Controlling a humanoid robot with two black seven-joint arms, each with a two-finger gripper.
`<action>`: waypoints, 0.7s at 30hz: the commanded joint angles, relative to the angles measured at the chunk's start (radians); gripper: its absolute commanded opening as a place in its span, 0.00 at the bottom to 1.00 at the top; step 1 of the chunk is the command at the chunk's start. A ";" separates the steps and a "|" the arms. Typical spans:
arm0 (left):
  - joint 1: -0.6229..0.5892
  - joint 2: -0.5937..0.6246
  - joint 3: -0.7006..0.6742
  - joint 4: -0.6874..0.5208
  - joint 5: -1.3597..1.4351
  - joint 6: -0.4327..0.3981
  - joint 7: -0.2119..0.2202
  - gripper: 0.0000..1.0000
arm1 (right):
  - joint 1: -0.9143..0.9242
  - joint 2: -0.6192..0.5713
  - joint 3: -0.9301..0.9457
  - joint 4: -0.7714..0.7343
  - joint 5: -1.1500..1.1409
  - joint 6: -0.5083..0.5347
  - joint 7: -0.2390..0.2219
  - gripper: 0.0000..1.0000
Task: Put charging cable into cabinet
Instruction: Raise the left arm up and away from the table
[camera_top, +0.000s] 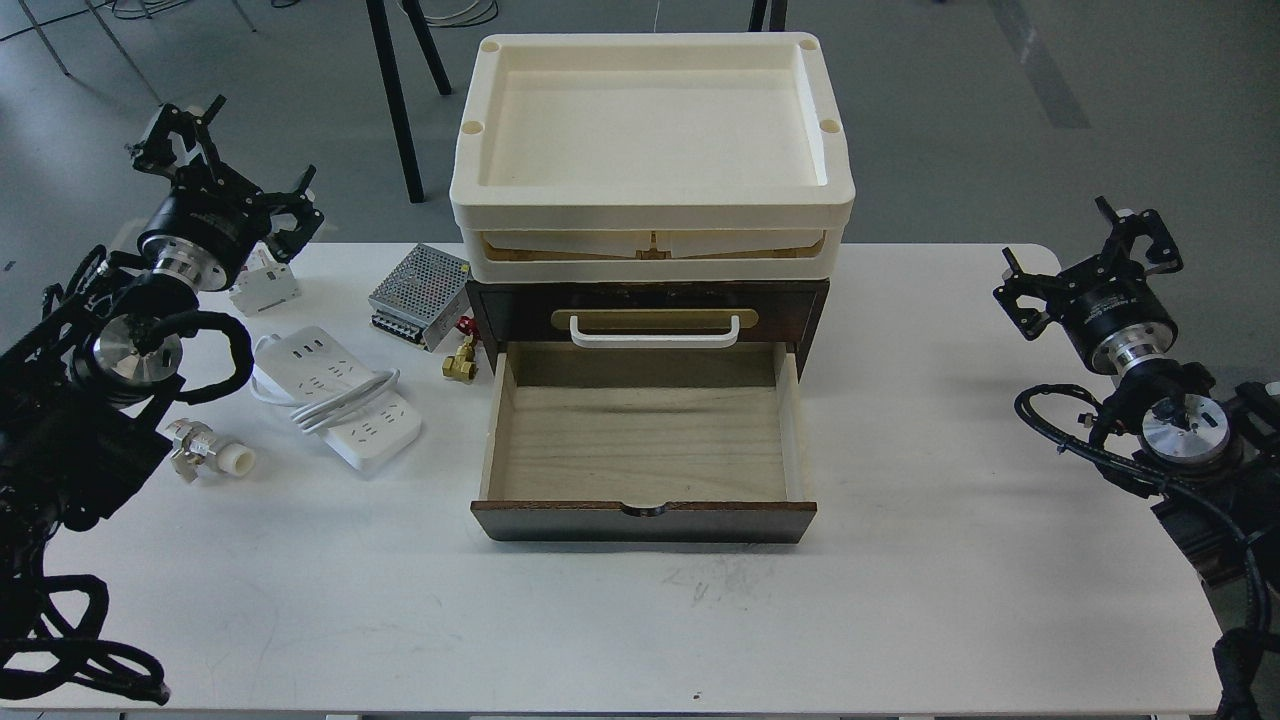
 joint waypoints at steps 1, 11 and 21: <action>0.000 -0.006 0.005 0.000 0.000 0.000 -0.005 1.00 | 0.000 0.000 0.007 -0.003 0.001 0.000 0.008 1.00; -0.026 0.104 0.012 -0.015 0.006 0.000 -0.003 1.00 | -0.002 0.003 -0.007 -0.006 0.000 0.000 0.011 1.00; -0.109 0.431 0.035 -0.475 0.588 0.000 -0.003 0.99 | -0.003 0.003 -0.007 -0.007 0.000 0.000 0.011 1.00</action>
